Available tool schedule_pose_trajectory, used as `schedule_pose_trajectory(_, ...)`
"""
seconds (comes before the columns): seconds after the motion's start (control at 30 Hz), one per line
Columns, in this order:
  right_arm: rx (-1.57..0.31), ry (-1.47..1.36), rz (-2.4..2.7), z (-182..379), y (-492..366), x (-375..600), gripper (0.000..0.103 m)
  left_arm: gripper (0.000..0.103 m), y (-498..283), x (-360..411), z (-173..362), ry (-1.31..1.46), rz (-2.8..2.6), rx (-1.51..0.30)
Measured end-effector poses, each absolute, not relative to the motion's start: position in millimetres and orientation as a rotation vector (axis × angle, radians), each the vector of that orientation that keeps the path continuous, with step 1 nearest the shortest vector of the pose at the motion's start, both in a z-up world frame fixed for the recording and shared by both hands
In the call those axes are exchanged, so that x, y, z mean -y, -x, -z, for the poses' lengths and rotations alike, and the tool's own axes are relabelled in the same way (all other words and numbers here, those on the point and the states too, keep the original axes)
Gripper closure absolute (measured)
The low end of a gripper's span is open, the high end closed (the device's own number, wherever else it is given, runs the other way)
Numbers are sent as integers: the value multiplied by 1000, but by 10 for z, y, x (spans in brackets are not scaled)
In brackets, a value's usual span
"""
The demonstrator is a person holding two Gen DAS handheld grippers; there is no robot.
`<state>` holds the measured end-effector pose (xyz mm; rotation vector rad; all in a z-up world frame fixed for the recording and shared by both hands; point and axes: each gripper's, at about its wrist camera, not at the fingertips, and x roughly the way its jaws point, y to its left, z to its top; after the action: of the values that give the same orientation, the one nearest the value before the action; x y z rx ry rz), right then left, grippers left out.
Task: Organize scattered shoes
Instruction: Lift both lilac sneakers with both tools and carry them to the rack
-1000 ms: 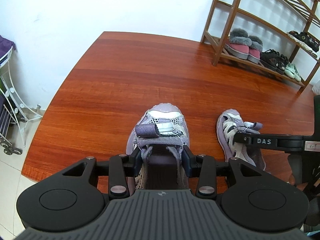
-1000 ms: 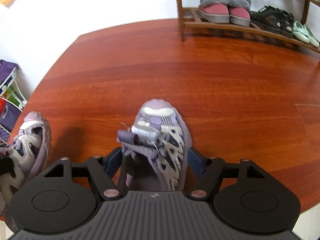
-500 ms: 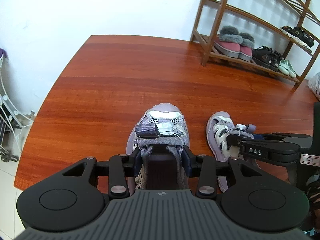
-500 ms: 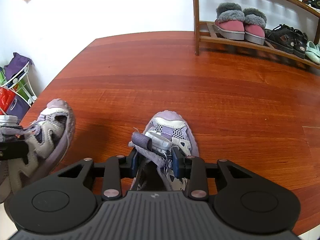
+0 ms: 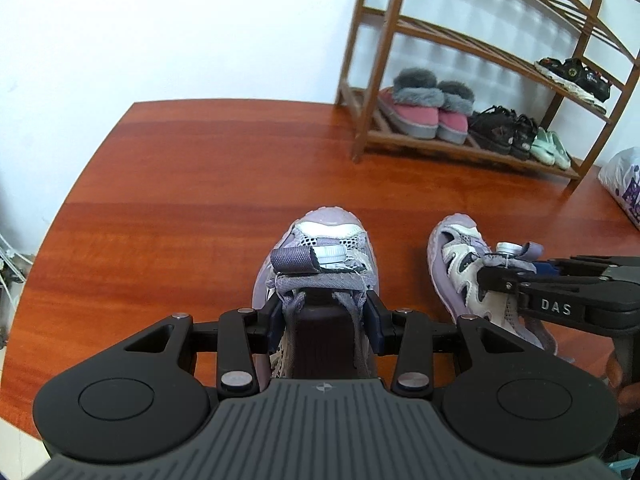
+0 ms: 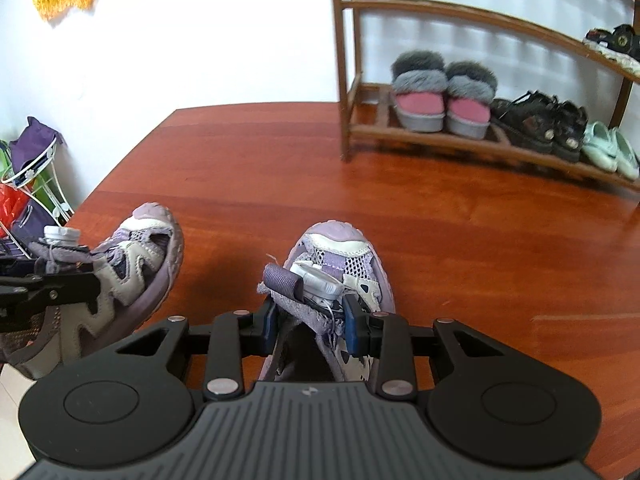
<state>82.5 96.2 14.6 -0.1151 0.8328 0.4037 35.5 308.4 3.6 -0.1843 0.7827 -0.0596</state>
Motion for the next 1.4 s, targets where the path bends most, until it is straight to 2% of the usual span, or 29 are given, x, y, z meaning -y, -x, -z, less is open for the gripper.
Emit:
schedule_pose_trajectory(0.53, -705, 127, -419, -812, -1717, 114, 66, 60, -1560, -2112, -662, 164, 89, -652)
schedule_pose_trajectory(0.83, -622, 117, -462, -1310, -2550, 555, 66, 67, -2206, -1719, -1046, 196, 54, -578)
schedule_pose_trajectory(1.4, -596, 88, -515, -1686, -3458, 504, 66, 68, -2989, -1532, -1584, 223, -15, -465)
